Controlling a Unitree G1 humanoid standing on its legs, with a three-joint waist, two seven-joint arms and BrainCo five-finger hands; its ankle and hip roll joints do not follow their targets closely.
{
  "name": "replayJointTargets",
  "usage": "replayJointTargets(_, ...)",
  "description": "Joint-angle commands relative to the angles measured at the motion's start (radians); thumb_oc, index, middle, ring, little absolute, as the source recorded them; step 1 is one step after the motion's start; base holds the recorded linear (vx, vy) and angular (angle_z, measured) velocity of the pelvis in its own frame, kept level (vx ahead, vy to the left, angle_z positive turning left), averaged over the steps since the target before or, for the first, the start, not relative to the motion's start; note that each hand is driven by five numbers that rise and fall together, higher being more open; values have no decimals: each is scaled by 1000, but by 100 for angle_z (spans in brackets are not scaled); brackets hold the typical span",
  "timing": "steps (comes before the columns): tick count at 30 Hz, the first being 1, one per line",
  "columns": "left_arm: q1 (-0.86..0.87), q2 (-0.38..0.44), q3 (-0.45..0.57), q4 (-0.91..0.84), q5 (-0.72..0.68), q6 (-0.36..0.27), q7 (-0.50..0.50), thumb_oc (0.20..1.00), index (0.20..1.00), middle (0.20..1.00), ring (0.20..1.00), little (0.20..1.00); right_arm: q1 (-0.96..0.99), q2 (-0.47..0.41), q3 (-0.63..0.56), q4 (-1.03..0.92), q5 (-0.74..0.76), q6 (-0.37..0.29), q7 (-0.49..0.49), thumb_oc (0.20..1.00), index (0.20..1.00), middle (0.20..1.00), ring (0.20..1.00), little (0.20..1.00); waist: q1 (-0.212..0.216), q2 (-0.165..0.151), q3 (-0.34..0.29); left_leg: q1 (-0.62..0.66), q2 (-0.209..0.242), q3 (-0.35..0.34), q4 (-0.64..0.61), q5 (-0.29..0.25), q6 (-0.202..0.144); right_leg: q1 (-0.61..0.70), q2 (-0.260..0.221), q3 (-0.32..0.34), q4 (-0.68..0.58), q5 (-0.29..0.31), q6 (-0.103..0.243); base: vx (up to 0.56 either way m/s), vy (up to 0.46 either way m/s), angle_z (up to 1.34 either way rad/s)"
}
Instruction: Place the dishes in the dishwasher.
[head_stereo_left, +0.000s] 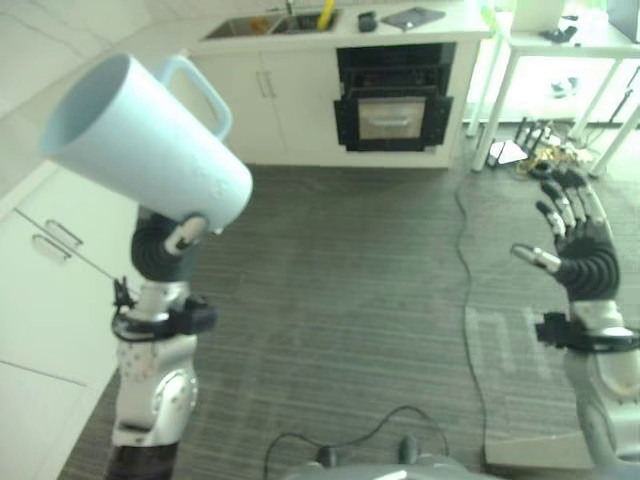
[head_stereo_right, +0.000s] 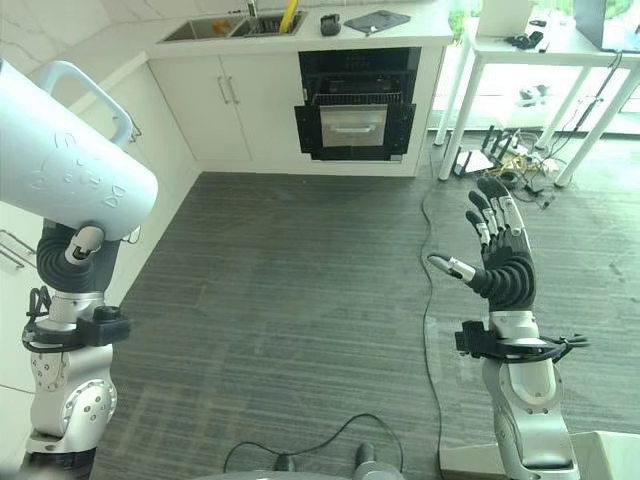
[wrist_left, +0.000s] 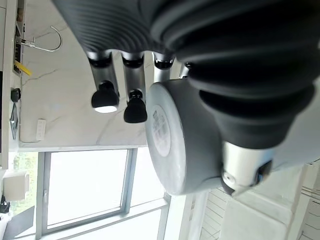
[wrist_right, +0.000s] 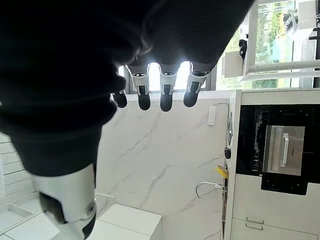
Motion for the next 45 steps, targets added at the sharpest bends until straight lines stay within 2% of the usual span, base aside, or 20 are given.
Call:
replayJointTargets(1,-38,64,4,34,-23,-47,-18,200,200,200,200,200,-33,12,-11,-47,-11,-53,-5,1000,1000,1000,1000,1000,-25,-46,-72,13,8,10,1,-23,-28,15,-6,40,-1,-31,60,-13,-93,0)
replayJointTargets(6,-49,64,-9,35,-14,-46,-19,200,200,200,200,200,-27,6,-20,-45,0,-49,15,1000,1000,1000,1000,1000,-45,-51,-76,31,20,17,1,-31,-32,11,19,76,-1,-31,51,-19,-118,-7)
replayJointTargets(8,-53,63,-14,36,-3,-48,-12,200,200,200,200,200,-32,-1,-22,-42,9,-41,24,1000,1000,1000,1000,1000,-48,-52,-69,50,27,31,7,-7,-43,15,29,89,-1,-29,46,14,-140,-28)
replayJointTargets(10,-52,52,-16,34,13,-52,-9,200,200,200,200,200,-37,-12,-24,-36,20,-43,34,1000,1000,1000,1000,1000,-40,-71,-38,-22,48,34,192,52,-63,30,33,105,-1,-20,26,10,-223,-42)
replayJointTargets(11,-52,41,-19,30,33,-46,-3,200,200,200,200,200,-36,-13,-22,-31,23,-50,37,1000,1000,1000,1000,1000,-31,-82,-14,-105,42,1,302,61,-58,39,40,128,-1,-12,14,27,-178,-65)
replayJointTargets(14,-29,35,-12,27,49,-45,5,200,200,200,200,200,-51,5,1,-23,14,-48,55,1000,1000,1000,1000,1000,-18,-68,-4,-110,-1,-18,200,27,-25,50,57,164,-1,-22,22,119,-28,-54)
replayJointTargets(16,-15,37,-6,31,48,-47,5,200,200,200,200,200,-57,17,23,-20,-5,-47,56,1000,1000,1000,1000,1000,-5,-55,-4,-102,-11,-32,66,45,-21,67,71,198,-1,-36,28,278,81,-60)
replayJointTargets(17,-3,42,-5,34,43,-54,6,200,200,200,200,200,-51,19,33,-21,-12,-47,56,1000,1000,1000,1000,1000,8,-50,-3,-115,-22,-55,6,78,-25,88,83,228,-1,-49,28,355,85,-49)
replayJointTargets(18,14,46,2,33,32,-60,0,200,200,200,200,200,-39,16,32,-26,-7,-48,64,1000,1000,1000,1000,1000,26,-40,-2,-161,-23,-92,1,133,-36,109,104,264,-1,-55,22,339,60,-47)
replayJointTargets(20,42,41,15,33,14,-66,-25,200,200,200,200,200,-18,7,23,-25,2,-53,77,1000,1000,1000,1000,1000,58,-36,1,-251,-35,-154,1,201,-57,159,124,305,-1,-84,11,422,61,-57)
replayJointTargets(23,61,31,31,24,-9,-59,-63,200,200,200,200,200,-12,-18,2,-23,5,-48,75,1000,1000,1000,1000,1000,63,-43,3,-260,-45,-118,1,173,-46,180,114,311,-1,-107,10,337,87,-77)
replayJointTargets(27,51,56,30,28,8,-63,-11,200,200,200,200,200,3,-25,-18,-35,53,-48,95,1000,1000,1000,1000,1000,51,-46,-1,-209,-49,-116,1,149,-26,219,91,340,-1,-106,27,378,169,-78)
replayJointTargets(30,7,61,9,36,41,-46,10,200,200,200,200,200,-23,-7,11,-42,26,-44,75,1000,1000,1000,1000,1000,69,-62,-31,-184,-66,-97,1,125,15,226,60,315,48,-110,55,386,172,-56)
replayJointTargets(35,-8,67,16,31,61,-11,1,200,200,200,200,200,-43,24,36,-56,6,-23,53,1000,1000,1000,1000,1000,103,-85,-67,-161,-112,-140,1,96,58,155,35,275,213,-43,99,203,97,-8)
replayJointTargets(37,-10,66,23,38,46,7,-18,200,200,200,200,200,-50,48,58,-50,-32,-19,44,1000,1000,1000,1000,1000,116,-86,-70,-136,-126,-170,1,80,76,83,34,234,421,59,139,173,101,-1)
replayJointTargets(39,-7,63,28,39,49,11,-27,200,200,200,200,200,-49,65,75,-52,-51,-18,47,1000,1000,1000,1000,1000,110,-66,-58,-98,-117,-187,1,55,85,-20,59,214,627,93,142,188,89,8)
replayJointTargets(40,-7,62,29,40,52,11,-24,200,200,200,200,200,-54,70,87,-48,-60,-16,49,1000,1000,1000,1000,1000,100,-58,-50,-79,-114,-192,1,47,85,-80,61,206,652,89,134,217,73,0)
replayJointTargets(42,-6,65,42,38,42,18,-6,200,200,200,200,200,-57,65,98,-28,-63,-19,67,1000,1000,1000,1000,1000,84,-56,-32,-30,-116,-195,1,23,81,-170,10,131,565,45,110,308,-63,-13)
replayJointTargets(43,3,72,60,34,28,21,-9,200,200,200,200,200,-40,45,77,-24,-31,-32,87,1000,1000,1000,1000,1000,68,-63,-17,0,-113,-198,1,-2,72,-169,-35,83,406,20,99,389,-245,-12)
replayJointTargets(45,29,74,73,22,19,17,-16,200,200,200,200,200,-14,26,45,-29,18,-47,117,1000,1000,1000,1000,1000,43,-74,-4,49,-104,-193,1,-49,61,-178,-78,47,182,51,104,311,-291,-16)
